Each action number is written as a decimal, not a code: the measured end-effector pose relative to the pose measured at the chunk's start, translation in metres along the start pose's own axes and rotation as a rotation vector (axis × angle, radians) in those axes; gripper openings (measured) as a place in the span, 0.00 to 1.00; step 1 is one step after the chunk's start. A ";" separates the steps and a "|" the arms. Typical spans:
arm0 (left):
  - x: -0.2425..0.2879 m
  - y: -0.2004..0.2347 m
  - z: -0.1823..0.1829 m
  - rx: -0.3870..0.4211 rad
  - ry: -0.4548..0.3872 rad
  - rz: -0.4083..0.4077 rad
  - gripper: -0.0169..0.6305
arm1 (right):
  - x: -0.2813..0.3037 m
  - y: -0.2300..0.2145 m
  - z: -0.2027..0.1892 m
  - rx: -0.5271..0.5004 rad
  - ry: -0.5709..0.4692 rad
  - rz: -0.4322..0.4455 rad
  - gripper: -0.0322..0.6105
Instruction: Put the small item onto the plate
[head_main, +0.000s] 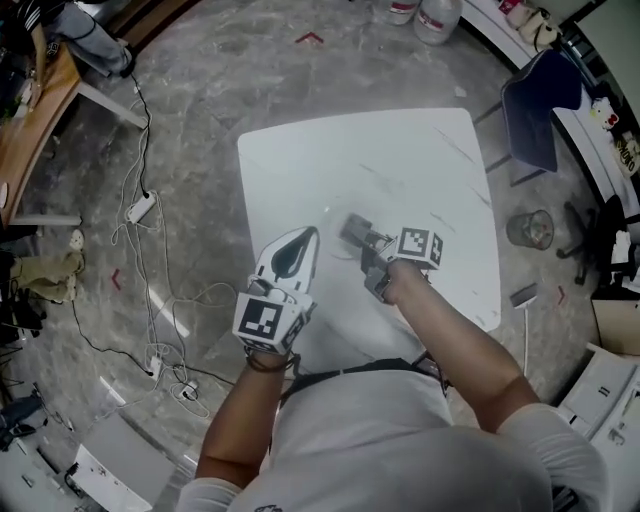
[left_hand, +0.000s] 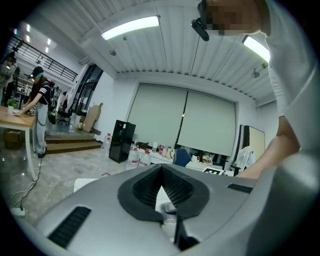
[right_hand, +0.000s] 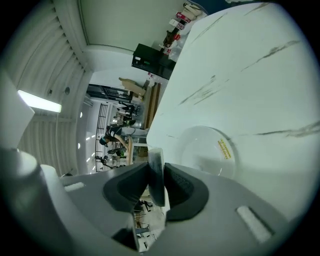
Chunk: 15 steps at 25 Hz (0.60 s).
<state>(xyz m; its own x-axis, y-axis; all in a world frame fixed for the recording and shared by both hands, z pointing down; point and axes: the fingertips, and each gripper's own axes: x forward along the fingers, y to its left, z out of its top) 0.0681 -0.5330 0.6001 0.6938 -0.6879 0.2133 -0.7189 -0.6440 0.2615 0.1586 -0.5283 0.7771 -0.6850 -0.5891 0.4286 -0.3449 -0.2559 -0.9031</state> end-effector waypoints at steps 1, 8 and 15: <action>-0.001 0.002 -0.005 0.001 0.009 -0.001 0.04 | 0.005 -0.008 0.000 0.000 0.008 -0.016 0.20; -0.001 0.019 -0.033 -0.036 0.028 0.040 0.04 | 0.024 -0.044 -0.001 -0.008 0.064 -0.091 0.20; -0.002 0.027 -0.043 -0.064 0.048 0.043 0.04 | 0.037 -0.060 -0.001 -0.041 0.111 -0.135 0.21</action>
<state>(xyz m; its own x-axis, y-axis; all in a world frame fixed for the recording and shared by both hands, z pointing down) 0.0489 -0.5348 0.6470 0.6651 -0.6961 0.2704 -0.7446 -0.5907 0.3108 0.1532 -0.5334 0.8467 -0.6967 -0.4624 0.5485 -0.4629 -0.2944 -0.8361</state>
